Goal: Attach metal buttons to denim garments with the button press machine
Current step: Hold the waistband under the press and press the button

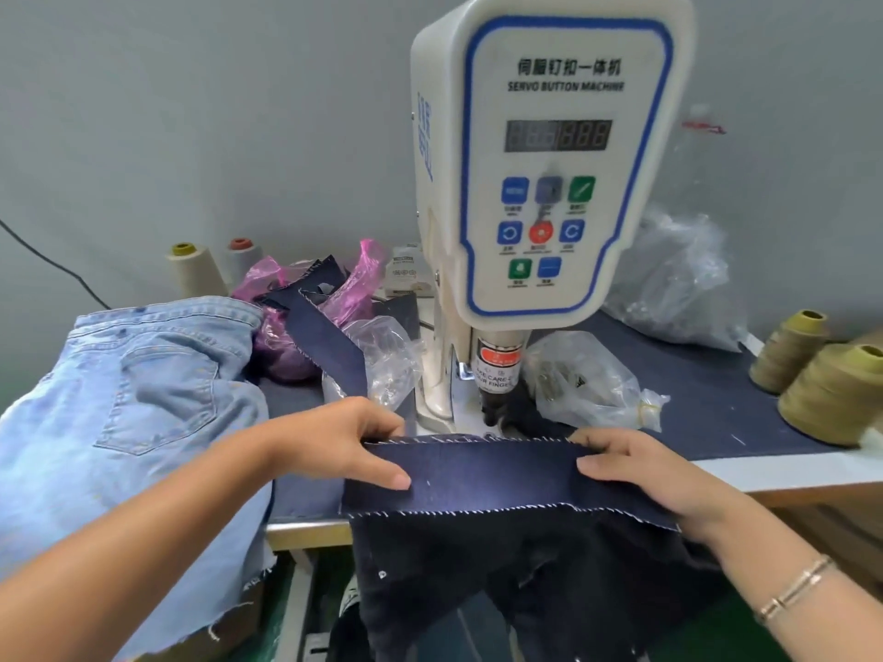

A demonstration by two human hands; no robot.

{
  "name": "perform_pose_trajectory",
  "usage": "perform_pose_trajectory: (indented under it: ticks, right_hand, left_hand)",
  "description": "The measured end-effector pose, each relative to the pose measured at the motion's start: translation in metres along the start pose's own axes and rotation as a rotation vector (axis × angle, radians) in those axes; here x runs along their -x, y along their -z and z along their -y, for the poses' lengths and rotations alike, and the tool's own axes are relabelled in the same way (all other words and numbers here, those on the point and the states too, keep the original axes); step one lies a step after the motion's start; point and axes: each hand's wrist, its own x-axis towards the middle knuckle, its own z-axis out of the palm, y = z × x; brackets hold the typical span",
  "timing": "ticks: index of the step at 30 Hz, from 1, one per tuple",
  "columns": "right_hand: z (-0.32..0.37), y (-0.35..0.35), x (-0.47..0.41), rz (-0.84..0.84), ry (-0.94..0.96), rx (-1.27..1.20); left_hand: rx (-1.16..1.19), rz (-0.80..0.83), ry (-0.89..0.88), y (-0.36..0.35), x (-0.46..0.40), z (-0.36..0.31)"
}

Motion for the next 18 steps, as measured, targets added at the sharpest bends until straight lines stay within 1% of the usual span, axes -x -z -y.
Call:
perform_pose_trajectory:
  ticks: [5,10,13,16,18]
  right_hand:
    - [-0.01,0.025,-0.002,-0.037,-0.052,0.003]
    - [-0.022,0.04,-0.005,-0.138,-0.063,0.003]
    - [-0.023,0.043,-0.005,-0.189,-0.036,-0.046]
    - [-0.019,0.044,-0.005,-0.205,0.032,-0.112]
    - [-0.017,0.045,-0.008,-0.217,0.046,-0.108]
  left_hand:
    - [0.167,0.036,-0.015,-0.009,-0.011,0.005]
    - [0.28,0.054,-0.007,-0.025,-0.026,0.004]
    - [0.344,0.035,-0.019,-0.029,-0.033,0.004]
    - [0.431,0.015,-0.046,-0.032,-0.038,0.004]
    - [0.496,-0.022,-0.039,-0.033,-0.04,0.006]
